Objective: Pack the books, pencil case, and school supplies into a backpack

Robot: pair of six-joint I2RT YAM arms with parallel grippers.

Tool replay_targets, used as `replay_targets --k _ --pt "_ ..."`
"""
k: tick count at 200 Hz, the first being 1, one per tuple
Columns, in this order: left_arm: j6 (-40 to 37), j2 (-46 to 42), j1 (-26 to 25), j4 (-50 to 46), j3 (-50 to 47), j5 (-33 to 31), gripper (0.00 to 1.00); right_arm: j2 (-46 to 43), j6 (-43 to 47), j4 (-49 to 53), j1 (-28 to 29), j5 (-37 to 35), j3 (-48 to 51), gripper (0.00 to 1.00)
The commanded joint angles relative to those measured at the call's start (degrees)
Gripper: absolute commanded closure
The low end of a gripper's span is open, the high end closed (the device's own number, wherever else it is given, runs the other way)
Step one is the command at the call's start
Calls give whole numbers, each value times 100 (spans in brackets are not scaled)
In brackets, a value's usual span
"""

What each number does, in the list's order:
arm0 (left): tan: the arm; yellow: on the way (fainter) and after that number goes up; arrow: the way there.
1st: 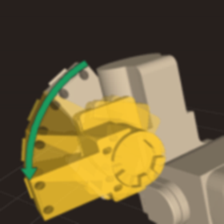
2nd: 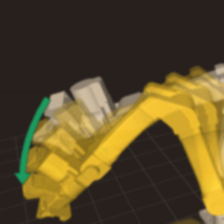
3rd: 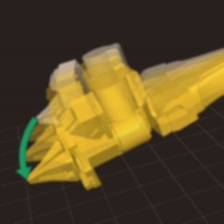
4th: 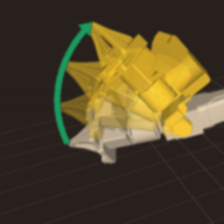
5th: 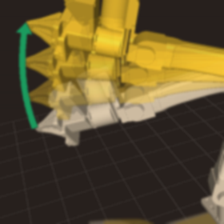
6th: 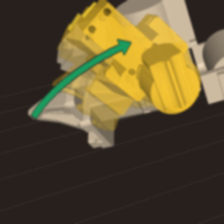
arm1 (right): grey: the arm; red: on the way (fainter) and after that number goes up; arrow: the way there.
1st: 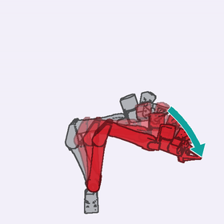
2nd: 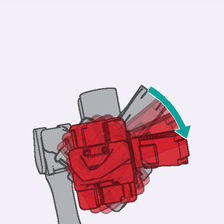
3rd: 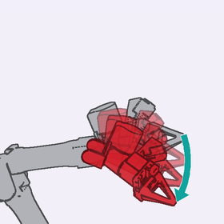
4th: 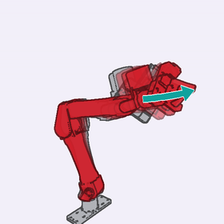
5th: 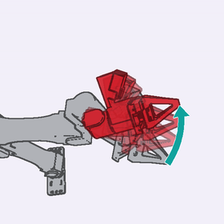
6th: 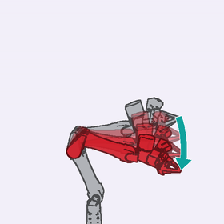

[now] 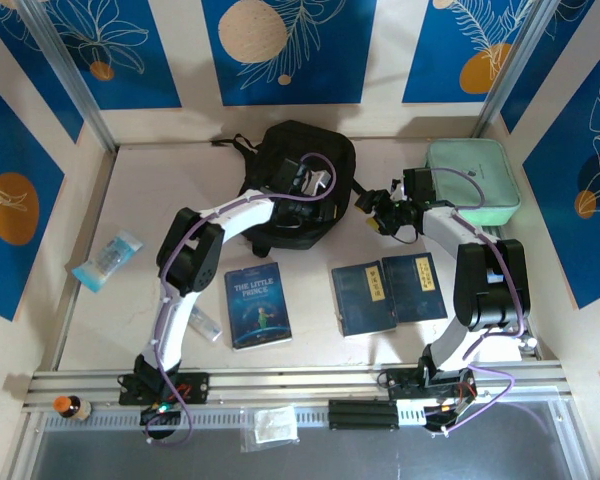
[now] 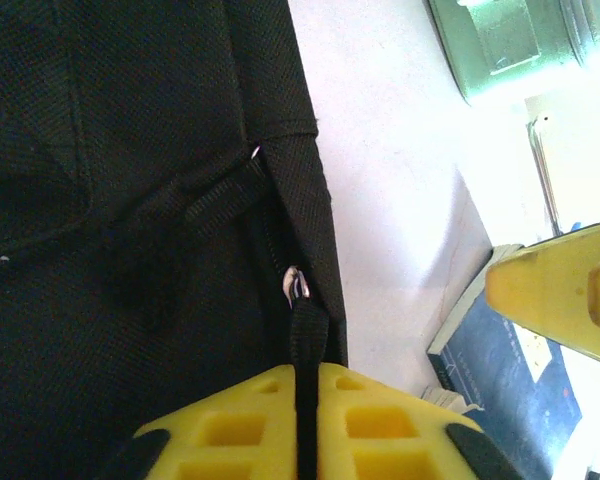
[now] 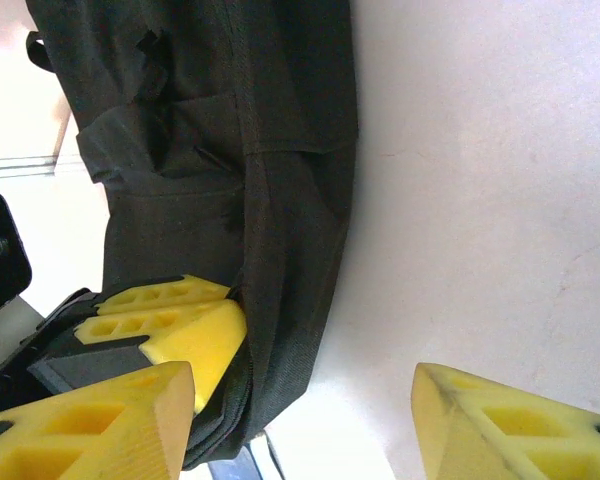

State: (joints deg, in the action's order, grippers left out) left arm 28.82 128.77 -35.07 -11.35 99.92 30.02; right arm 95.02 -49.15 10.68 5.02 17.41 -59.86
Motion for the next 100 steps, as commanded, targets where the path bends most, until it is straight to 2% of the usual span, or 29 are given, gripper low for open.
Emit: replay_targets --k 1,22,100 --pt "-32 12 -61 38 168 132 95 -109 -34 -13 43 105 87 41" --pt "-175 -73 -52 -112 169 -3 100 -85 -36 -22 52 111 79 41" --pt "-728 -605 -53 -666 74 -413 100 685 -421 -311 140 453 -504 41"
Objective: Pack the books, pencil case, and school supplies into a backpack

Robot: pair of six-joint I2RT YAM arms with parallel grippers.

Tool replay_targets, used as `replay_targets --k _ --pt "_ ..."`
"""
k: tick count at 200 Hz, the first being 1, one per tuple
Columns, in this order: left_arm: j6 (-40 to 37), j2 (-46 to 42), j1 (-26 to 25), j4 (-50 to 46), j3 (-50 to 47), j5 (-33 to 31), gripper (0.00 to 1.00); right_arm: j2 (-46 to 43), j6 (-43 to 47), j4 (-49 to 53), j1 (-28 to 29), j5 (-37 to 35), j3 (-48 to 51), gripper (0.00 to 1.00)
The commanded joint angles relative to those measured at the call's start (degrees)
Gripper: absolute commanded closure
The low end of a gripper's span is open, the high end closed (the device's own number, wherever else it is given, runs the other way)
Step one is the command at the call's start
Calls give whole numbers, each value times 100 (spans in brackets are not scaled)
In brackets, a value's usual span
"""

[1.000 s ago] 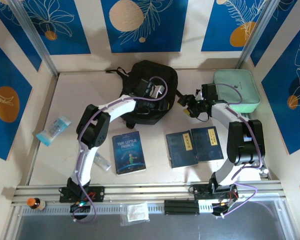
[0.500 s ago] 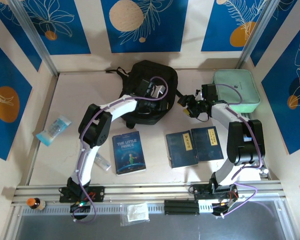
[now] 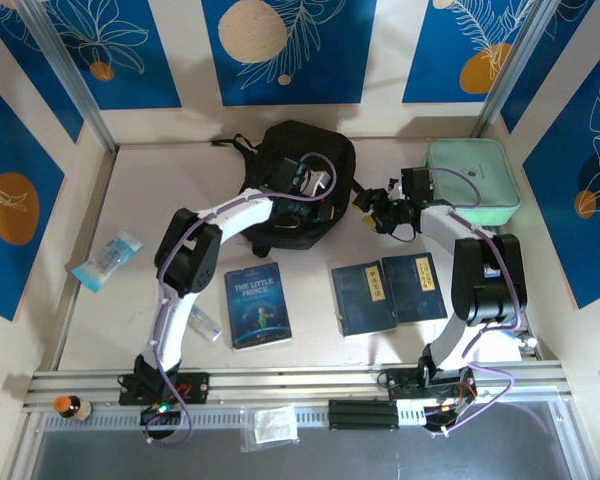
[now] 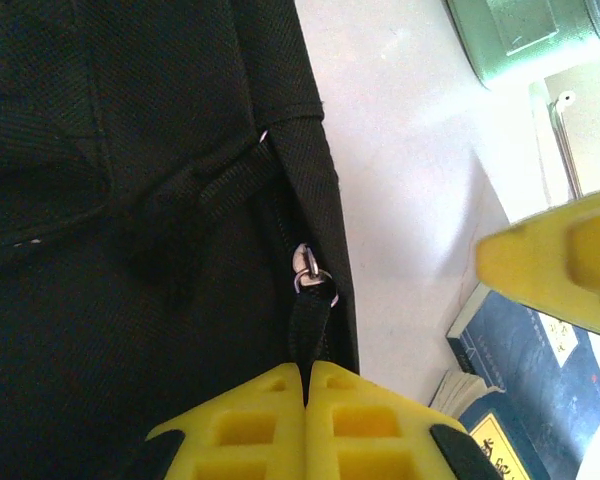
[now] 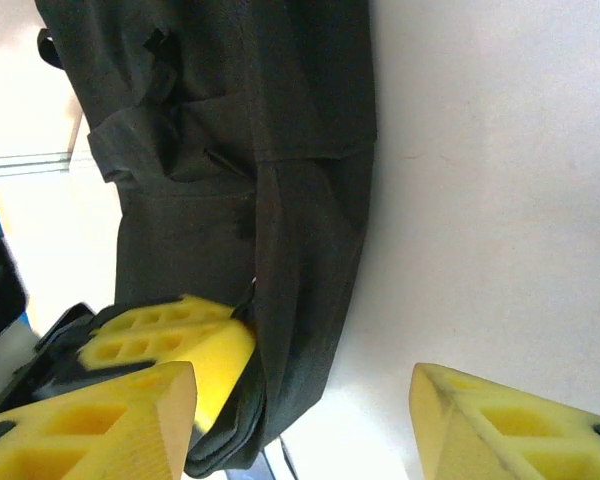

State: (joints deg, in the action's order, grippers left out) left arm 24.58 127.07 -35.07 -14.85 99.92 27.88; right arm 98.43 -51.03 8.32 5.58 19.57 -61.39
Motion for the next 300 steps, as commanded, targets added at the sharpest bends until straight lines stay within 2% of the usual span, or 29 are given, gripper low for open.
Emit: replay_targets --k 1,45,78,123,149,161,246,261,300 --pt "-309 -436 -53 -325 73 -210 100 366 -251 -75 88 234 -363 41" --pt "-433 -516 -53 -504 63 -288 100 958 -681 -487 197 528 -740 39" --pt "-436 -472 -61 -578 77 -198 100 1327 -504 -175 399 405 -1233 38" --pt "-471 -494 -68 -867 86 -178 100 1701 -274 328 555 -175 -1582 61" --pt "-392 -580 -70 -1272 106 -253 100 1839 -162 390 595 -326 -1674 81" --pt "-361 -666 -68 -1506 98 -334 100 1855 -160 326 605 -389 -1636 85" --pt "-634 -1545 -70 -2812 -438 -888 100 1822 -158 -152 640 -632 -1380 88" --pt "-782 -1668 -70 -3015 -594 -1142 100 1808 -103 -172 637 -662 -1374 88" --pt "-1439 -2037 -61 -3833 -803 -2282 100 1774 24 -131 608 -799 -1378 89"
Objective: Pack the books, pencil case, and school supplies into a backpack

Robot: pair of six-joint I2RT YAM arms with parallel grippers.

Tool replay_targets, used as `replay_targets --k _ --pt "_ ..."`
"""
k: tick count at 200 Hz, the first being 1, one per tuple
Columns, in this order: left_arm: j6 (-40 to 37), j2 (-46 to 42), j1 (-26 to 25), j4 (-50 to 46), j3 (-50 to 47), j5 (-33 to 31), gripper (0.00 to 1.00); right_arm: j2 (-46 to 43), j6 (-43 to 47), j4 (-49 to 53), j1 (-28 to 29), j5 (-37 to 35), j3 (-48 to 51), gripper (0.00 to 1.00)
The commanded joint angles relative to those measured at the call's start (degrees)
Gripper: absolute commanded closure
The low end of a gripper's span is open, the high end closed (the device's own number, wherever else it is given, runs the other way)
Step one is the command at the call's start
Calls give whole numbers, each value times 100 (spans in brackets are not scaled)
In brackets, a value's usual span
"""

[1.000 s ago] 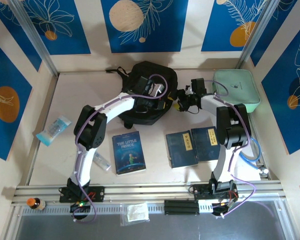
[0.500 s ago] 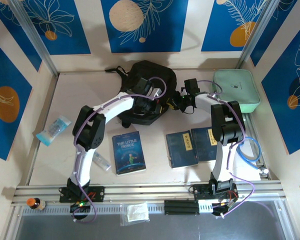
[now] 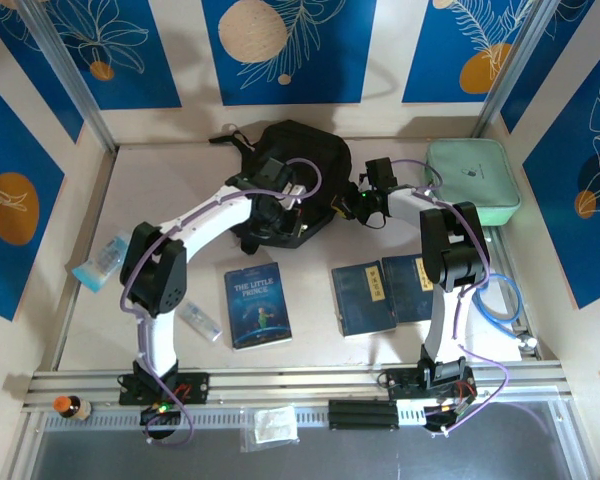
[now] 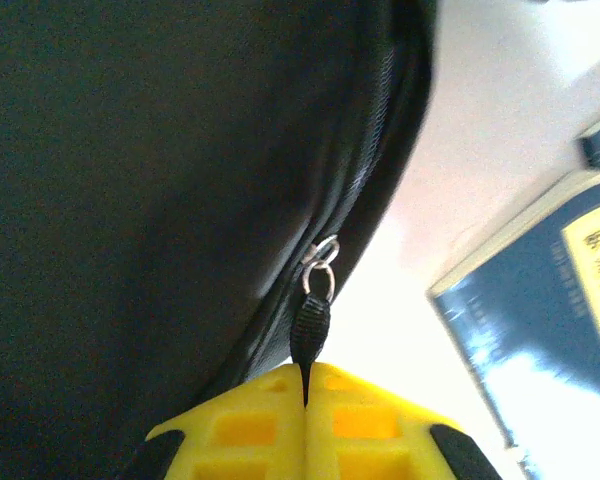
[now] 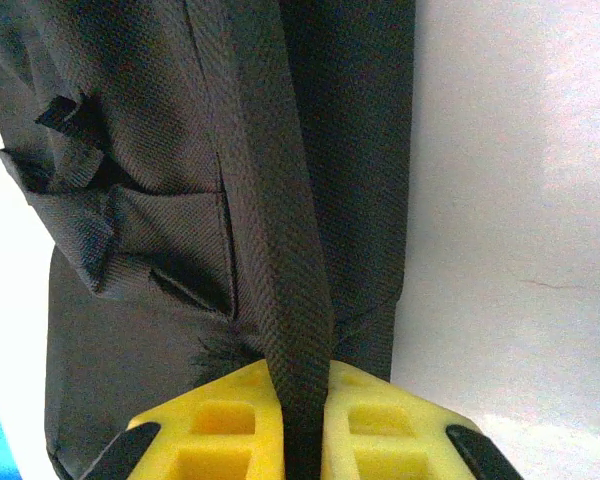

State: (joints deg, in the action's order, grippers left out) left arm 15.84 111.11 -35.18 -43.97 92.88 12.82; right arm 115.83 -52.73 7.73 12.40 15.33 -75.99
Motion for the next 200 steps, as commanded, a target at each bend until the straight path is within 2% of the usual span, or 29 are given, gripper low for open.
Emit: replay_targets --k 1,35,55,69,91,131,154,167,200 --pt "-591 -446 -46 -943 -101 -792 100 35 194 -75 -73 -383 74 89" --pt "-951 -748 -3 -1307 -394 -1274 100 71 270 61 -119 -609 -39 91" --pt "-1030 -800 38 -1335 -551 -1354 100 106 194 485 -140 -776 -240 92" --pt "-1082 -754 38 -1280 -478 -1184 100 20 125 550 -136 -771 -253 90" --pt "-1134 -653 -33 -941 -157 -640 100 -369 51 586 -142 -646 -159 77" --pt "-1022 -451 -321 -36 487 -233 100 -1477 -428 593 -293 -259 519 48" --pt "-906 -360 -492 579 580 34 100 -2040 -839 839 -405 -212 1006 39" --pt "-814 -274 -579 888 621 203 100 -2277 -1115 999 -456 -160 1294 37" --pt "-672 142 -811 1293 938 498 100 -2478 -1482 1261 -495 151 1681 24"
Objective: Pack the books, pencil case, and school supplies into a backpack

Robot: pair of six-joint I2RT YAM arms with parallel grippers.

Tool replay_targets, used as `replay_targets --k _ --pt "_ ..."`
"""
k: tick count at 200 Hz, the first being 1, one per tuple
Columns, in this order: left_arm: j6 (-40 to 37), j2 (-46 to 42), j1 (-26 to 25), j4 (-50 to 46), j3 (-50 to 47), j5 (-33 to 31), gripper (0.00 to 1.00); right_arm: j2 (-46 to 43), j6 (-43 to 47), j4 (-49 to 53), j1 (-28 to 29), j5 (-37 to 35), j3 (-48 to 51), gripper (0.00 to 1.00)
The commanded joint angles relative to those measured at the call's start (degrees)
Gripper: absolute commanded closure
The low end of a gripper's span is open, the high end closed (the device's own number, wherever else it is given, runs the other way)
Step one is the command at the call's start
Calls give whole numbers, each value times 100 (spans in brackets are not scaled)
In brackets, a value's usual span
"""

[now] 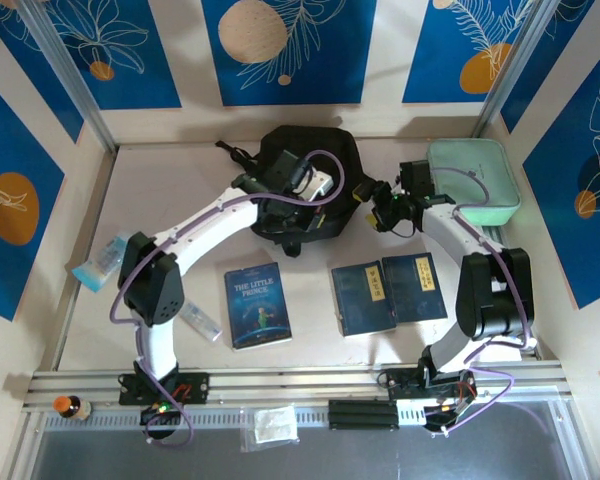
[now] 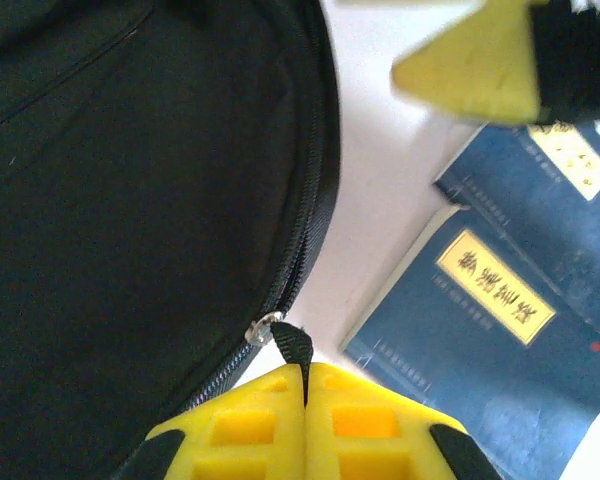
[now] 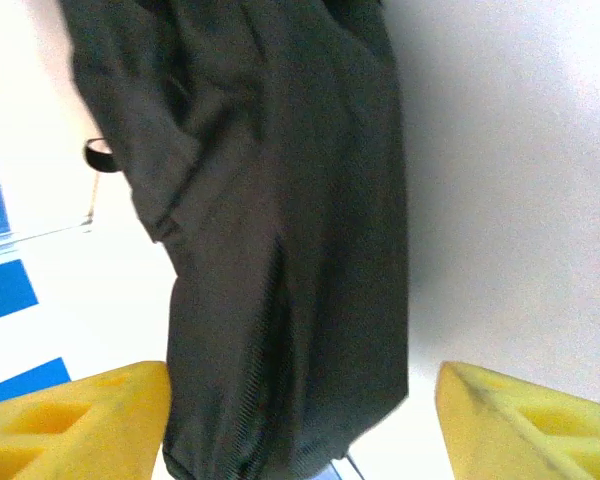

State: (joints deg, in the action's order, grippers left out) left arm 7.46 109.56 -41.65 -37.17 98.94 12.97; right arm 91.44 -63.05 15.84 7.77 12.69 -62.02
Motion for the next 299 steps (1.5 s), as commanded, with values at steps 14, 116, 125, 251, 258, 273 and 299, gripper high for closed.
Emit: replay_targets --k 14,116,125,251,258,273,299 --pt "184 469 -235 666 406 595 100 -38 -573 331 -45 636 352 20" --pt "269 738 -322 647 287 797 100 608 -863 -25 250 533 356 38" --pt "233 704 -323 579 252 719 100 700 -842 -43 247 509 319 46" --pt "366 -499 -79 -1187 -816 -1218 100 788 -197 275 145 -611 50 88" --pt "356 -552 -15 -1188 -913 -1280 100 796 -158 295 123 -638 28 88" --pt "322 -639 136 -1179 -1091 -1330 100 803 -88 306 58 -647 6 88" --pt "307 -773 414 -1081 -1376 -1438 100 833 43 337 -4 -730 -68 88"
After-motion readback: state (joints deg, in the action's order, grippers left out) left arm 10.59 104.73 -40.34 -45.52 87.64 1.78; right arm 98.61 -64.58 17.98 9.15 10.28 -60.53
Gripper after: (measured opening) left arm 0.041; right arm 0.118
